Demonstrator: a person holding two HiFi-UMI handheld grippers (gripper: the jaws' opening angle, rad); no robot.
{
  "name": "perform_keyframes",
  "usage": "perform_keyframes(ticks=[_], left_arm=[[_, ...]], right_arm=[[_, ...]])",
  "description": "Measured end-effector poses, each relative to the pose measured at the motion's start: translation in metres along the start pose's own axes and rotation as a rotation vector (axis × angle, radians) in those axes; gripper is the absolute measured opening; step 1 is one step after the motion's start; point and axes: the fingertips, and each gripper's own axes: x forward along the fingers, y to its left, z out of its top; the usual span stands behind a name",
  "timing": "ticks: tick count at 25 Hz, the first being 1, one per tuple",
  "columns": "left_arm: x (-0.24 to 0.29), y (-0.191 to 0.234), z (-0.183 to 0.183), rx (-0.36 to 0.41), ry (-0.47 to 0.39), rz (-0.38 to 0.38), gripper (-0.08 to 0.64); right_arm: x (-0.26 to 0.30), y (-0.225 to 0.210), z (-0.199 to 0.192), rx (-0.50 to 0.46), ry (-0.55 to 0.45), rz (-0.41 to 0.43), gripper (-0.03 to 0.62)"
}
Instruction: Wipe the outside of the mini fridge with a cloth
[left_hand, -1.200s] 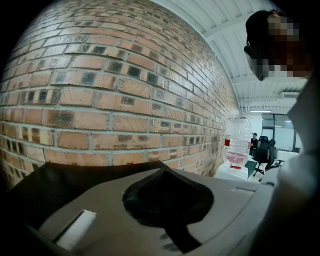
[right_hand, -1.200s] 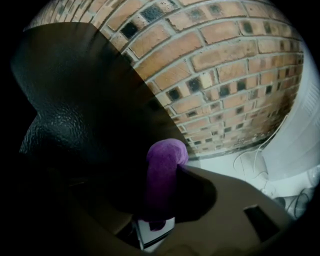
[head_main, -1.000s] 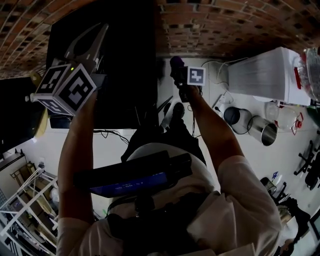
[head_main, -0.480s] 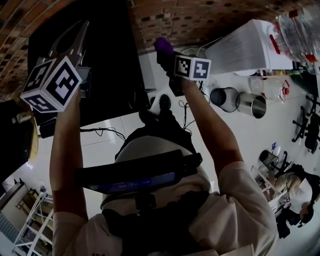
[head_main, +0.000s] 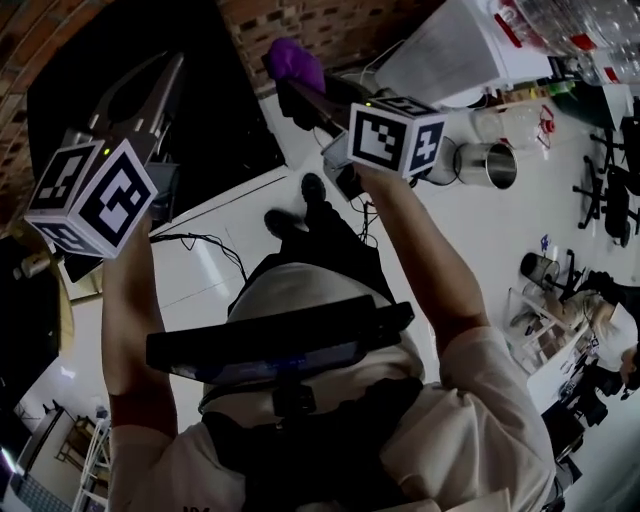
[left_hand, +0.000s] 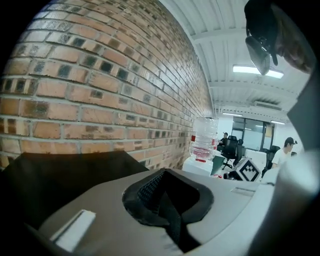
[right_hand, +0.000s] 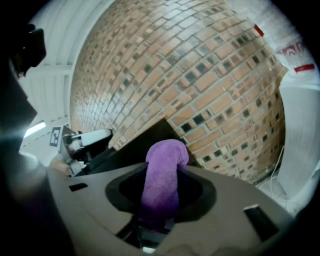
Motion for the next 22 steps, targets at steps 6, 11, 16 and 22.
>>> perform_keyframes(ticks=[6,11,16,22], left_arm=[[-0.001,-0.009,-0.003,0.06,-0.012,0.032,0.009],[0.002,0.008,0.001,0.018,-0.052,0.124,0.009],[0.004,0.018,0.005,0.008,-0.052,0.159,0.009],[-0.003,0.019,0.012,0.011,-0.089,0.17,0.009]], right_arm=[[-0.039,0.047,0.019,-0.014,-0.059,0.065,0.144],[-0.054,0.066,0.025,0.036,-0.085,0.151,0.146],[-0.052,0.083,0.03,0.075,-0.086,0.228,0.146],[-0.045,0.093,0.017,0.063,-0.059,0.244,0.146]])
